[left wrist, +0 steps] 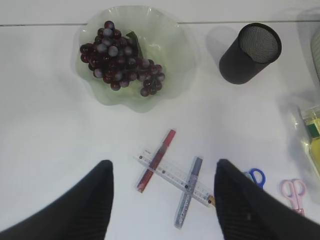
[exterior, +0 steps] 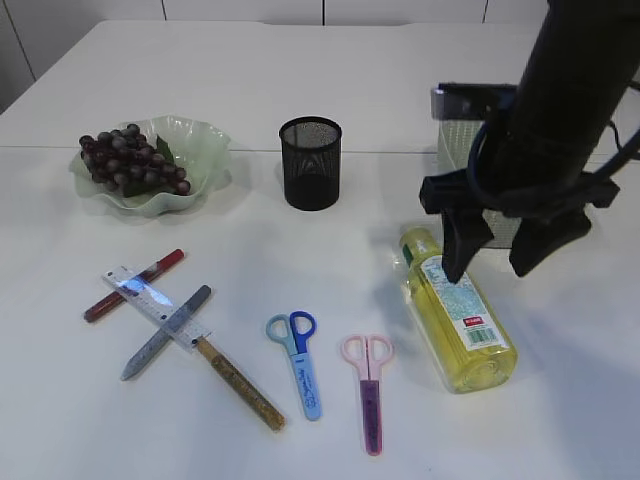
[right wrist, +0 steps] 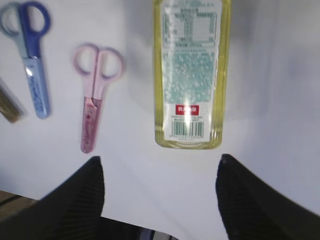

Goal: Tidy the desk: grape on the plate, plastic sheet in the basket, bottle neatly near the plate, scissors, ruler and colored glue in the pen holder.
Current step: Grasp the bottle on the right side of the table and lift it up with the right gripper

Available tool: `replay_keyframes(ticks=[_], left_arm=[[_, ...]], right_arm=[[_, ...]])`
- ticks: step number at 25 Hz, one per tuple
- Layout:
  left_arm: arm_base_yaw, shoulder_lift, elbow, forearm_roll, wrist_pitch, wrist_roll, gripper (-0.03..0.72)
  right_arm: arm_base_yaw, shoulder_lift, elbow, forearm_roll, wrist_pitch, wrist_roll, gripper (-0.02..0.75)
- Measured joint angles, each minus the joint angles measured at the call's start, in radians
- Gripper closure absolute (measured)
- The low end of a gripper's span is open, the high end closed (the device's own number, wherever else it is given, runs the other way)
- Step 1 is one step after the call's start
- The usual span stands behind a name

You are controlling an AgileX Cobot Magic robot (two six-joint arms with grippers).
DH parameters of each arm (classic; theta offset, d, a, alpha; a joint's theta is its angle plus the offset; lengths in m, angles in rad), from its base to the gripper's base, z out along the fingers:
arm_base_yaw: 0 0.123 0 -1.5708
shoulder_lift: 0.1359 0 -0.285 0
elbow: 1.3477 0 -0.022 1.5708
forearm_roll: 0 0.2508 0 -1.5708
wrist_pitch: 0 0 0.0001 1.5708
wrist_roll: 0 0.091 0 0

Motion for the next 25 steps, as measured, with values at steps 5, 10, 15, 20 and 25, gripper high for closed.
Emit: replay_keyframes(ticks=[5,10,15,20,25], left_arm=[[0.000,0.000,0.000,0.000,0.000,0.000,0.220],[0.000,0.000,0.000,0.000,0.000,0.000,0.221],[0.000,0.000,0.000,0.000,0.000,0.000,0.221],[0.000,0.000,0.000,0.000,0.000,0.000,0.221],[0.000,0.000,0.000,0.000,0.000,0.000,0.221]], right_arm=[[0.000,0.000,0.054,-0.010,-0.004,0.002,0.195],[0.000,0.000,0.054,-0.014,-0.008,-0.002,0.195],[0.000,0.000,0.054,-0.014,-0.012,-0.005,0.195],[0.000,0.000,0.054,-0.014,-0.012,-0.005,0.195],[0.000,0.000,0.054,-0.014,-0.014,-0.005,0.174]])
